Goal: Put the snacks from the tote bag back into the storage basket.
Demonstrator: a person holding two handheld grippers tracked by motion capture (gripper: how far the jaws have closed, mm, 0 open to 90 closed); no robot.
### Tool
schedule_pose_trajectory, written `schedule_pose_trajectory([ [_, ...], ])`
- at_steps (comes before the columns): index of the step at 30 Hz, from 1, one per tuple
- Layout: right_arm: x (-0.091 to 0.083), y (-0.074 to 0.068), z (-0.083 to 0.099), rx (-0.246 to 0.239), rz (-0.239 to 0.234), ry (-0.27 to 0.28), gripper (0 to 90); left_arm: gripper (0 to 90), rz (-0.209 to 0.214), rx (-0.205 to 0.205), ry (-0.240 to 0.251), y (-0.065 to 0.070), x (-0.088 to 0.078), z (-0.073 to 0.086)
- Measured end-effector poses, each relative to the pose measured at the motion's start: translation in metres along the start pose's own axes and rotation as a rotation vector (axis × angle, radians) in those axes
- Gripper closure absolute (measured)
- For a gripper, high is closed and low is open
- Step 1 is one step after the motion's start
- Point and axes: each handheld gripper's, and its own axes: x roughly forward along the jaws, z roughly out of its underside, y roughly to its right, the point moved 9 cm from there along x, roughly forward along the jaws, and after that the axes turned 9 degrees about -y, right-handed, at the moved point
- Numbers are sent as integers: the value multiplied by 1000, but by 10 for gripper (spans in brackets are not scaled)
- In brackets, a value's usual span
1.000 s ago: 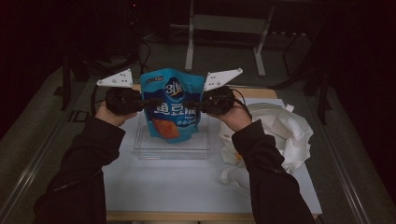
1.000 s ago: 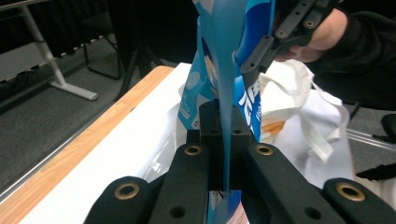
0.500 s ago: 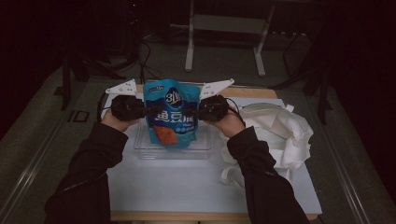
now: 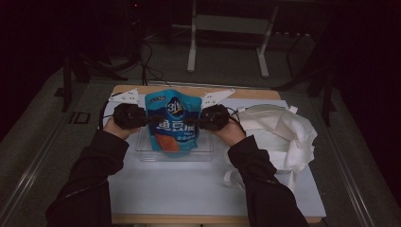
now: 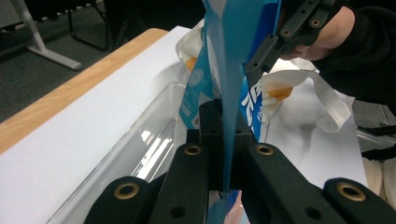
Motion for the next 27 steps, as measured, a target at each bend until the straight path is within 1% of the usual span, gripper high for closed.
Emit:
schedule_pose_trajectory([
  [6, 5, -1, 7, 7, -3, -7, 878, 898, 7, -4, -12, 0, 4, 9],
  [10, 9, -2, 10, -1, -4, -11, 877, 897, 15, -6, -16, 1, 5, 13],
  [12, 11, -3, 12, -1, -8, -15, 877, 896, 13, -2, -31, 2, 6, 17],
  [14, 12, -3, 14, 1, -8, -11, 876, 895, 22, -10, -21, 3, 6, 18],
  [15, 12, -3, 15, 9, -17, -1, 875, 895, 22, -6, -20, 4, 6, 19],
  [20, 12, -2, 19, 17, -21, 13, 871, 894, 18, -5, -18, 6, 8, 19],
  [27, 11, -1, 20, 23, -17, 21, 851, 884, -15, -11, -22, 8, 8, 18],
])
